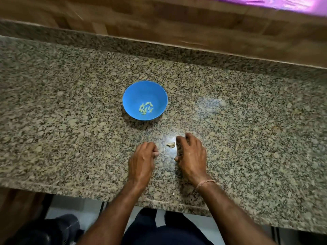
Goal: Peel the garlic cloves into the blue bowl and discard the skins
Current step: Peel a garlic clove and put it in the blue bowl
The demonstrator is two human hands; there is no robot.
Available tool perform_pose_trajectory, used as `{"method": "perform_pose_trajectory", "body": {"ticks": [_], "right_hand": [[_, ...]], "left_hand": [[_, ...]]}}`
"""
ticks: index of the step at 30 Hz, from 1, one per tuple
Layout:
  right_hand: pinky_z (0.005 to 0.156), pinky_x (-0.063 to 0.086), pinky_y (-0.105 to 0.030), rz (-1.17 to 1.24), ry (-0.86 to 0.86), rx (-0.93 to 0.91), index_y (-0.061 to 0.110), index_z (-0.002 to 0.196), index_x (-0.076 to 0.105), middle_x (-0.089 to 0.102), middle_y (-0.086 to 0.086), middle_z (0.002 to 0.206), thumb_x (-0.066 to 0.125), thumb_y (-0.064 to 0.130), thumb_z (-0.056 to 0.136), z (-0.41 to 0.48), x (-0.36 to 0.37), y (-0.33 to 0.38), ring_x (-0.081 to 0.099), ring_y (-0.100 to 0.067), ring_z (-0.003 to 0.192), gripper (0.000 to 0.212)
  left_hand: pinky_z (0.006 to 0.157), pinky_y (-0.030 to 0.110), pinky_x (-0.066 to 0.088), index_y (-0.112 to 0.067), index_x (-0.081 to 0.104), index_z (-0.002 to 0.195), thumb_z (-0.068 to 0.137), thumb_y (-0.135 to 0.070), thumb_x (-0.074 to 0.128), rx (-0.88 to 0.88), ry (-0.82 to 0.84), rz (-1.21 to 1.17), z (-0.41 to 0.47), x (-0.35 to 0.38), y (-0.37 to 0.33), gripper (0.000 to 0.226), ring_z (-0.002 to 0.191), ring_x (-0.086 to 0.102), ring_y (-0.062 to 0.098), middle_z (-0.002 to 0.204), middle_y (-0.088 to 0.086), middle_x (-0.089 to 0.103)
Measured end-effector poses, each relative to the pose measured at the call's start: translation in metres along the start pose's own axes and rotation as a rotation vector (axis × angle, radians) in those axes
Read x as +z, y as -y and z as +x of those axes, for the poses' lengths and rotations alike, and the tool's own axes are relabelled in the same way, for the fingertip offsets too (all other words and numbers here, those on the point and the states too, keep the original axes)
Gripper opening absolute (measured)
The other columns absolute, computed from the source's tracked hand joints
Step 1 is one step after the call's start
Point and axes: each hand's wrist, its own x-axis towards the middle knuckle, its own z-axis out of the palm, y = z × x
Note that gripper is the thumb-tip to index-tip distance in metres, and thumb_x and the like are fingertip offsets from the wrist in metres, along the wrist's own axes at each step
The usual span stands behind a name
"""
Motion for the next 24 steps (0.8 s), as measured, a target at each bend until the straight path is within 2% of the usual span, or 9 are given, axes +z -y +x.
{"method": "perform_pose_trajectory", "body": {"ticks": [6,12,16,18,21,24], "right_hand": [[0.118,0.032,-0.054,-0.002,-0.051,0.042,0.029,0.147,0.048,0.039,-0.008,0.161,0.083,0.002,0.08,0.002,0.008,0.003,0.038,-0.029,0.145,0.08],[0.122,0.026,-0.053,0.042,-0.047,0.076,0.031,0.15,0.046,0.034,-0.006,0.165,0.077,0.005,0.087,0.001,0.008,0.004,0.033,-0.028,0.149,0.075],[0.123,0.02,-0.05,0.071,-0.019,0.07,0.034,0.153,0.042,0.029,-0.002,0.168,0.081,0.017,0.086,0.0,0.003,0.003,0.028,-0.024,0.151,0.079],[0.123,0.019,-0.049,0.095,-0.009,0.055,0.035,0.154,0.04,0.027,-0.001,0.168,0.082,0.022,0.087,0.0,-0.001,0.0,0.026,-0.023,0.152,0.08],[0.12,0.023,-0.045,0.106,-0.004,0.005,0.036,0.154,0.04,0.028,0.001,0.167,0.082,0.025,0.087,0.001,-0.004,-0.007,0.027,-0.022,0.151,0.08],[0.121,0.021,-0.042,0.145,0.029,-0.029,0.037,0.154,0.041,0.027,0.006,0.167,0.079,0.031,0.09,0.003,-0.007,-0.017,0.025,-0.018,0.151,0.074]], "left_hand": [[0.057,0.016,0.031,-0.02,0.06,0.096,0.098,-0.019,0.066,-0.023,-0.199,-0.173,0.049,-0.04,-0.018,0.006,0.083,0.053,0.009,0.092,-0.015,0.058],[0.057,0.016,0.024,-0.018,0.069,0.099,0.095,-0.019,0.073,0.023,-0.259,-0.039,0.12,-0.065,-0.02,0.006,0.088,0.054,0.011,0.095,-0.006,0.07],[0.066,0.025,0.041,-0.014,0.07,0.109,0.092,-0.012,0.076,0.091,-0.313,-0.019,0.104,-0.064,-0.023,0.018,0.092,0.062,0.019,0.102,0.001,0.067],[0.069,0.027,0.049,-0.016,0.069,0.113,0.094,-0.013,0.074,0.172,-0.234,-0.09,0.074,-0.047,-0.029,0.02,0.091,0.061,0.016,0.103,-0.002,0.065],[0.08,0.028,0.051,-0.022,0.066,0.129,0.096,-0.026,0.073,0.189,0.064,-0.159,0.037,-0.005,-0.033,0.034,0.102,0.055,0.01,0.112,-0.007,0.058],[0.073,0.028,0.049,-0.025,0.069,0.126,0.094,-0.022,0.075,0.181,0.121,-0.084,0.029,0.022,-0.034,0.032,0.098,0.053,0.012,0.106,-0.008,0.055]]}}
